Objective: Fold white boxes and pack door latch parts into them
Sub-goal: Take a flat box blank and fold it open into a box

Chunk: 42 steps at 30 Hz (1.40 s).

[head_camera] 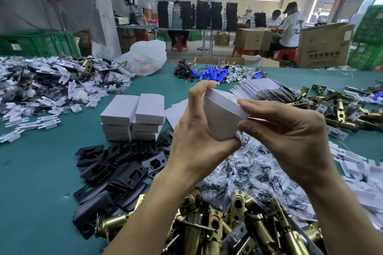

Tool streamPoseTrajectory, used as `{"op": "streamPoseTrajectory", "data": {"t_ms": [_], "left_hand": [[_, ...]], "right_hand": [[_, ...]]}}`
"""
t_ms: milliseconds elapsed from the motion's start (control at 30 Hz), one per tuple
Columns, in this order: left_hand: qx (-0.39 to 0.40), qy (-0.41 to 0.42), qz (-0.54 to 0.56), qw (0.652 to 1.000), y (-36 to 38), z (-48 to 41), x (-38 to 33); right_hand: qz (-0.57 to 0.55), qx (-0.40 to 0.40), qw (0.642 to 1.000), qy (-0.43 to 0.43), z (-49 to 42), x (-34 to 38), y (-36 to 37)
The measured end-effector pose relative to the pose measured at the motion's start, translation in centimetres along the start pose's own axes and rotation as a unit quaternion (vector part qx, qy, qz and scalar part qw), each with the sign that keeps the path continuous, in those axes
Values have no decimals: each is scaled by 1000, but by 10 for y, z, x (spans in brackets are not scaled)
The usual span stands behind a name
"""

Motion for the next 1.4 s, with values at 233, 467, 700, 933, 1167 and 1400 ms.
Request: {"op": "streamPoseTrajectory", "data": {"t_ms": [233,467,700,933,1167,1400], "left_hand": [[21,-5,22,1000,1,-1,-1],[46,4,-36,998,0,-2,-5],[26,-22,-58,998,-1,0,-5],[59,-4,-132,989,8,-1,-10],[10,-15,-170,985,4,1,-12],[6,-4,-208,978,-1,0,-19]], "right_hand": [[-154,-16,987,48,-1,-15,4],[-114,-31,992,44,0,-9,2],[-51,1,997,61,0,-9,9],[-16,19,996,80,-3,-14,19],[33,17,999,38,-5,-12,21],[-66,-21,997,27,-2,-11,23]]}}
Point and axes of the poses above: each hand's wrist, its own z-axis away from the middle knuckle, its own y-axis out of the palm, x = y × z, the point moved 8 cm from there along -z, towards the middle knuckle, and after that the axes turned 15 degrees about x, right-handed, at the moved point
